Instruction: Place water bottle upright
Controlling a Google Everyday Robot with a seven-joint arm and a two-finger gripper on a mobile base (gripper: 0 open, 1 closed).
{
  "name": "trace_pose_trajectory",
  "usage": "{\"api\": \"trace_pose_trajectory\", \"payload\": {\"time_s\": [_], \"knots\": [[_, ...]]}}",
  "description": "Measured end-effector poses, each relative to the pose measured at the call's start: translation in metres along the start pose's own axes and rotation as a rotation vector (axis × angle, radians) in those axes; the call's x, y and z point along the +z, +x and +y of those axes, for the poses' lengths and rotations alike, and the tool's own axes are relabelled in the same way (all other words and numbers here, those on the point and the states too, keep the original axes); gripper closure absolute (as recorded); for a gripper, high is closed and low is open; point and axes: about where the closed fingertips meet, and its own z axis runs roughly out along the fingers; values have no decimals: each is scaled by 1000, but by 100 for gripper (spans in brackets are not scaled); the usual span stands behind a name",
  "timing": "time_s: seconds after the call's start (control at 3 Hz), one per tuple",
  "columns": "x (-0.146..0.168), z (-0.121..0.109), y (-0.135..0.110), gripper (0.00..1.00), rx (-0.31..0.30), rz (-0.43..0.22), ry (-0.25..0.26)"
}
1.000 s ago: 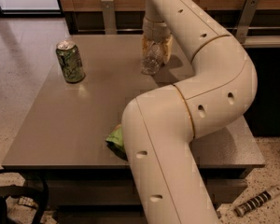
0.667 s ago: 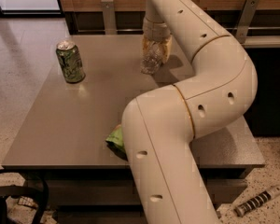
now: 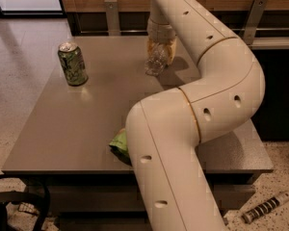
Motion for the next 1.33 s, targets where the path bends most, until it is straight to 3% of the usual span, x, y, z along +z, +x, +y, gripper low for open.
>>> {"api": "trace_pose_trajectory", "payload": {"time_s": [1.0,1.33], "knots": [[-29,-24,5,100,21,-42,49],[-49,-42,7,100,12,-83,25]]}}
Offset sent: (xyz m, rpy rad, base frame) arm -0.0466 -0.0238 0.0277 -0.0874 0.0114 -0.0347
